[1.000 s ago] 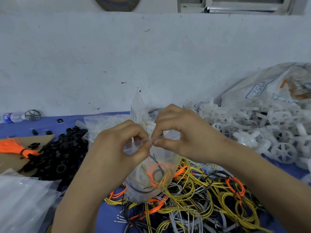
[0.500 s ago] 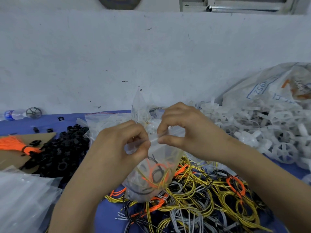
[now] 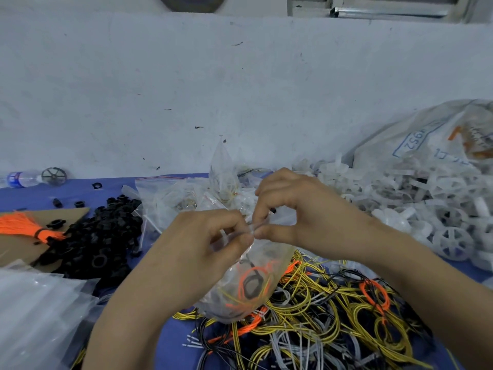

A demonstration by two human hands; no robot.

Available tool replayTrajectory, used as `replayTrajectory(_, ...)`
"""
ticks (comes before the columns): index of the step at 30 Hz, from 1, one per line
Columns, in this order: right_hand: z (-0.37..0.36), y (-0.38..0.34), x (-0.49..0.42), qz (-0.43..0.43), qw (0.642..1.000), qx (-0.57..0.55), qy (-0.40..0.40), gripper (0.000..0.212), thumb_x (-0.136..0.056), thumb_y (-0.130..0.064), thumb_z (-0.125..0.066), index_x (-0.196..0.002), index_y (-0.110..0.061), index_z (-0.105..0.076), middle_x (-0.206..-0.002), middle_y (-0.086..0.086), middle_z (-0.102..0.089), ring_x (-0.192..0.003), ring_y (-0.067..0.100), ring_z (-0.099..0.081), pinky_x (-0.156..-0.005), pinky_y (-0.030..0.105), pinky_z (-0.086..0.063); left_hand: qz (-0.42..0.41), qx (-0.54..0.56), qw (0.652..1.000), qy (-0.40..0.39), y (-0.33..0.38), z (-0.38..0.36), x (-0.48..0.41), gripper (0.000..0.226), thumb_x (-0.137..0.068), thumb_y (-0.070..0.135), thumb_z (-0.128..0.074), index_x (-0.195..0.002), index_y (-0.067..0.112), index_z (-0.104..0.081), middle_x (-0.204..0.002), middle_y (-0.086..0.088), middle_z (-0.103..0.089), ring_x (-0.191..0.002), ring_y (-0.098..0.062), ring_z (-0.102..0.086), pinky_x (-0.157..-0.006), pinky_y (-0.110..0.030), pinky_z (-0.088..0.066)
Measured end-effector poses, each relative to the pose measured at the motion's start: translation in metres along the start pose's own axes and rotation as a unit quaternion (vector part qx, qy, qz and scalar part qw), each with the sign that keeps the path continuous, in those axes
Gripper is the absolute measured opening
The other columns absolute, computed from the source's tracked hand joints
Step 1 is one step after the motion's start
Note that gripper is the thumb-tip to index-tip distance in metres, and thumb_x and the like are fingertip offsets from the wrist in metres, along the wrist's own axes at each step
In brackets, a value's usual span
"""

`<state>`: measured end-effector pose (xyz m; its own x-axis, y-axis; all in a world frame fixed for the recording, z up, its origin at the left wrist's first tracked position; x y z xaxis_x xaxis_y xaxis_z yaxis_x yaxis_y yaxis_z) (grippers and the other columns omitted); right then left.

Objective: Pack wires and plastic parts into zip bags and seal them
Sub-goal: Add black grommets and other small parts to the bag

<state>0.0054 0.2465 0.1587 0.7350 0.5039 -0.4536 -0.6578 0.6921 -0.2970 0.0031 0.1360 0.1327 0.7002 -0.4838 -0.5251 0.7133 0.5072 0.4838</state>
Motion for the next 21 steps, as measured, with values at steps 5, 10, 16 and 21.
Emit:
replayTrajectory(5,0.008,0.004,0.001,-0.015,0.999,-0.04,0.014,0.012,-0.075,-0.019,-0.078,-0.071,-0.016,-0.067,-0.076,-0.009,-0.062,-0.099,0.014,-0.054,-0.086,0.025,-0.039,-0.018,-0.009,1.0,0.002,0.004,0.004,0.0,0.024,-0.086,0.021,-0.064,-0.063,0.021,-0.056,-0.061,0.005,-0.051,-0.058,-0.007,-0.046,-0.056,-0.014,-0.034)
replayTrajectory(10,0.004,0.005,0.001,-0.002,0.999,-0.016,0.047,0.021,-0.075,-0.024,-0.077,-0.067,-0.013,-0.061,-0.07,-0.012,-0.056,-0.083,0.006,-0.049,-0.077,0.02,-0.038,-0.016,-0.003,1.0,0.016,0.002,0.008,0.002,0.029,-0.081,0.036,-0.055,-0.058,0.021,-0.046,-0.057,0.007,-0.043,-0.054,-0.005,-0.039,-0.053,-0.014,-0.03)
replayTrajectory(16,0.011,0.053,0.008,-0.11,0.98,-0.155,0.06,0.026,-0.064,-0.036,-0.071,-0.062,-0.012,-0.059,-0.068,-0.003,-0.062,-0.069,0.007,-0.059,-0.074,0.01,-0.041,0.002,0.012,0.999,0.042,-0.013,0.015,0.002,0.042,-0.084,0.04,-0.064,-0.058,0.013,-0.046,-0.053,0.003,-0.038,-0.052,-0.006,-0.035,-0.052,-0.018,-0.028)
replayTrajectory(21,0.014,0.073,0.016,-0.138,0.961,-0.195,0.14,0.039,-0.057,-0.039,-0.074,-0.05,-0.014,-0.045,-0.051,-0.006,-0.044,-0.049,0.006,-0.04,-0.06,0.011,-0.039,0.029,0.032,0.996,0.075,-0.02,0.028,0.006,0.053,-0.07,0.06,-0.062,-0.055,0.012,-0.045,-0.049,0.0,-0.034,-0.049,-0.005,-0.031,-0.049,-0.021,-0.026)
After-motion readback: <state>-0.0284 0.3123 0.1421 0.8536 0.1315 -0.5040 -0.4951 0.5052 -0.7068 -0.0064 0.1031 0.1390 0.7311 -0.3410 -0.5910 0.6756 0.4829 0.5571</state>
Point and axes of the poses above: each hand's wrist, its own x-axis away from the middle knuckle, its own z-axis out of the back of the hand, y = z × x, the point moved 8 cm from there along -x, towards the middle knuckle
